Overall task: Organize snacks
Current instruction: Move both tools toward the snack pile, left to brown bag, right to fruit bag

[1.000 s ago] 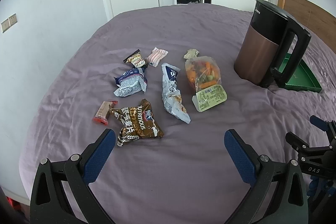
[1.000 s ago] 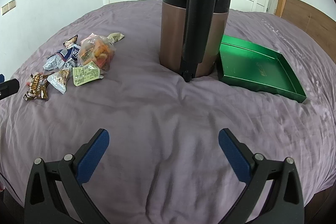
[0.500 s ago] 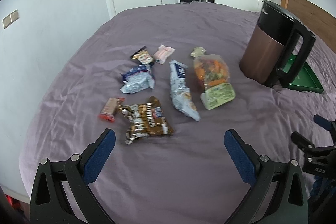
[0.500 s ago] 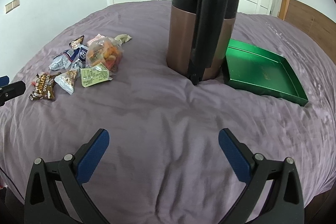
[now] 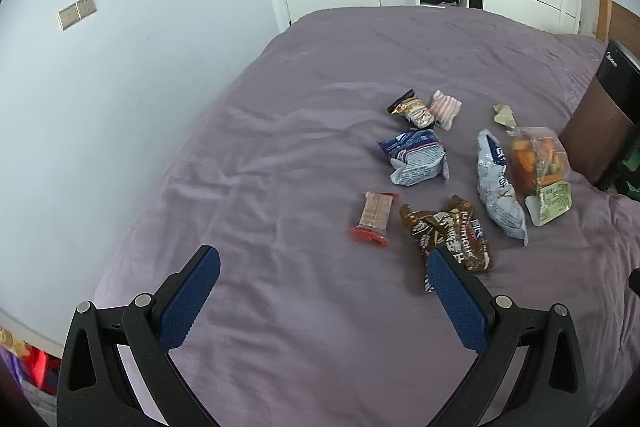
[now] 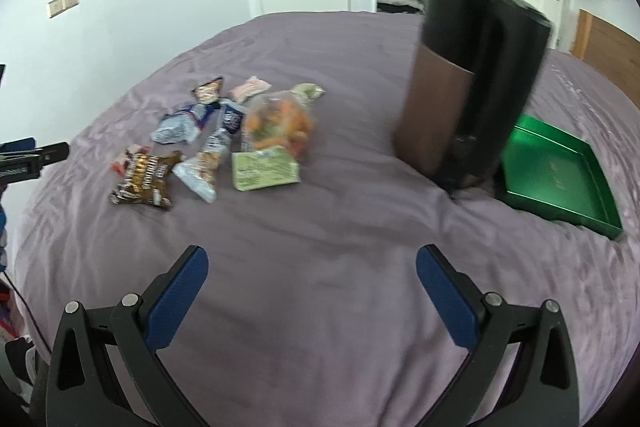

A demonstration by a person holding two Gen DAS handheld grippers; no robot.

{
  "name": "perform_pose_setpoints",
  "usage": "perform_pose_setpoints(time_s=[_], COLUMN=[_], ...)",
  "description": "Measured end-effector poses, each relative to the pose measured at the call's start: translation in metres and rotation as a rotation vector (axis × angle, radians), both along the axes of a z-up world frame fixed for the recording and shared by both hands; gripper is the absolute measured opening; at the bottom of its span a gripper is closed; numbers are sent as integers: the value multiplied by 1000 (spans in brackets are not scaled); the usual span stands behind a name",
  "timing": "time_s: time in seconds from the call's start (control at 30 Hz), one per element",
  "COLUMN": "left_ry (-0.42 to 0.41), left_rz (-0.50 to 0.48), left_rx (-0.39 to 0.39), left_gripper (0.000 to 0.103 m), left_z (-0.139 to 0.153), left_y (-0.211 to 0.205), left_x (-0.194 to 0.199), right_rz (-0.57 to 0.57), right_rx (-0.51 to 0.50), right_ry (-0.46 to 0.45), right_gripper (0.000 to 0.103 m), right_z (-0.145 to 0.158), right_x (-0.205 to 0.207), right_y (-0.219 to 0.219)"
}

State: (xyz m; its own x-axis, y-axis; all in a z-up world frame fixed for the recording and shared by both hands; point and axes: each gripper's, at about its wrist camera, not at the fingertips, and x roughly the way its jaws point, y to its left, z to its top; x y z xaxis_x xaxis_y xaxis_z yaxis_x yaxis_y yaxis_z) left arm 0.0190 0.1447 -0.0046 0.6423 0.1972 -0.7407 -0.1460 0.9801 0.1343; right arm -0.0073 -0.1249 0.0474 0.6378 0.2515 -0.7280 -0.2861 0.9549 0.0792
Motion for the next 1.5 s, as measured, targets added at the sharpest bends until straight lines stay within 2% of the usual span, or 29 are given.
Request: perform_pose_setpoints(time_s=[0.33, 0.5, 0.73, 1.0, 1.17, 1.27, 1.33, 1.4, 1.5], left_ry=[66, 120, 172, 203, 199, 177, 166, 158, 157], left_rz=[-48, -41, -27, -105, -86, -51, -34, -38, -60], left_rx=[6, 43, 79, 106, 113, 64, -8, -79, -139], left_gripper=[102, 102, 102, 102, 102, 102, 102, 102, 102], left_z=[-24, -41, -61, -73, -68, -56, -48, -42, -41], left_y=[-8, 1, 11, 3, 5, 12, 14, 8, -14], left_x=[29, 46, 76, 91, 86, 72, 62, 52, 47], right_rz=[50, 62, 113, 161, 147, 132, 127, 124, 119], right_rx=[45, 109, 138, 156, 154, 164, 167, 172, 175], right_ry=[16, 49, 74, 85, 84, 80, 77, 72, 56], right_gripper=[103, 103, 103, 103, 103, 103, 103, 103, 103], right_z=[-6, -13, -19, -23, -26, -28, -29, -28, -25], right_x=[16, 26, 41, 51, 59, 66, 71, 76, 86], right_y=[25, 32, 57, 78, 72, 64, 61, 58, 55])
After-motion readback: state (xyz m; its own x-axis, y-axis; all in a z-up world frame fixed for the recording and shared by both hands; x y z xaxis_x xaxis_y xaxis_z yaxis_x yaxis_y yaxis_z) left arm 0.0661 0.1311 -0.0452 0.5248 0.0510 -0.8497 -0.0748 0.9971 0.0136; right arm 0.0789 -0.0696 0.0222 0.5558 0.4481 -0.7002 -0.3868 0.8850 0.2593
